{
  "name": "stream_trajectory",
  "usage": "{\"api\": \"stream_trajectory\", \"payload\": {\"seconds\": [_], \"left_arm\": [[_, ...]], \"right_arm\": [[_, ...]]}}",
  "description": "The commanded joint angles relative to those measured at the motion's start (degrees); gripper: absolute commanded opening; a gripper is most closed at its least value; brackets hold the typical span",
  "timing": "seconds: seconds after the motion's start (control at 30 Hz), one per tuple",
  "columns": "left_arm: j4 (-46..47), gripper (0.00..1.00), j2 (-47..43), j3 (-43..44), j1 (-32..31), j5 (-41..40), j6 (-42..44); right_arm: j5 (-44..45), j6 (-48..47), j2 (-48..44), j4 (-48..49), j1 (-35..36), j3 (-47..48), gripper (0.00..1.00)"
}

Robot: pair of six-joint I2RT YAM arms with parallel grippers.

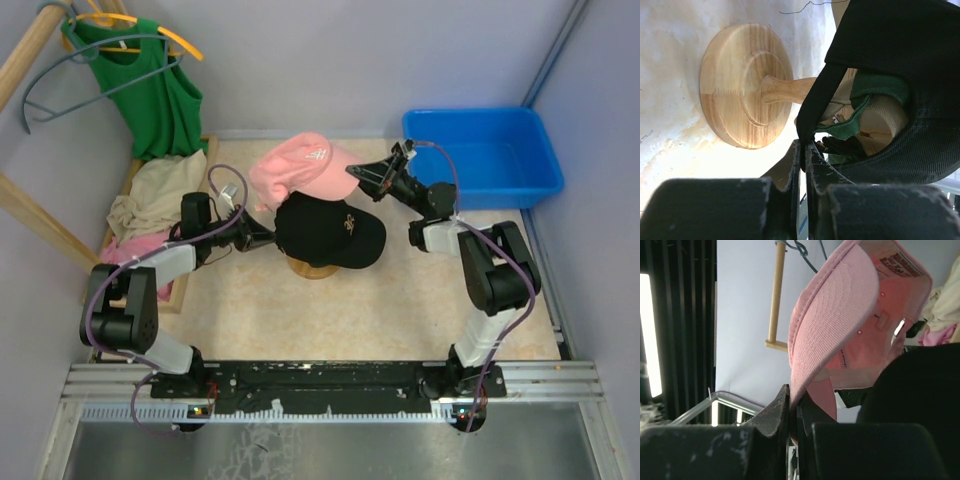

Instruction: Stack the hats

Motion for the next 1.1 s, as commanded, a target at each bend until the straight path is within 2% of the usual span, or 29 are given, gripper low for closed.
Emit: {"api": "stream_trajectory", "payload": {"seconds": [0.0, 0.17, 0.43, 0.57, 0.7, 0.9, 1.07], "left_arm": [[2.3, 0.08, -1.2, -1.5, 0.1, 0.7, -1.7], [3.3, 0.07, -0.7, -1.2, 0.1, 0.7, -2.3], [5.2, 0.06, 0.5, -1.2, 0.1, 0.8, -3.4], [5.6, 0.05, 0.8, -1.3, 0.1, 0.8, -3.5], [5.8, 0.05, 1.0, -1.3, 0.1, 0.9, -3.6], [6.4, 0.04, 0.8, -1.7, 0.1, 0.9, -4.0], [9.4, 0.04, 1.0, -2.6, 0.1, 1.2, -5.8]], "right_arm": [[1.1, -0.2, 1.1, 7.7, 1.4, -1.8, 0.00], [-1.6, -0.6, -1.6, 3.8, 3.0, -4.1, 0.00], [-7.5, -7.8, -11.9, -14.2, 2.9, -9.4, 0.00], [-5.6, -6.0, -10.6, -11.3, 2.5, -8.9, 0.00], [-3.1, 1.7, -4.2, -3.2, 3.4, -0.6, 0.00], [-2.1, 1.8, -1.1, -6.7, 4.6, 9.8, 0.00], [-1.4, 2.8, -0.3, -6.1, 4.8, 10.0, 0.00]]}}
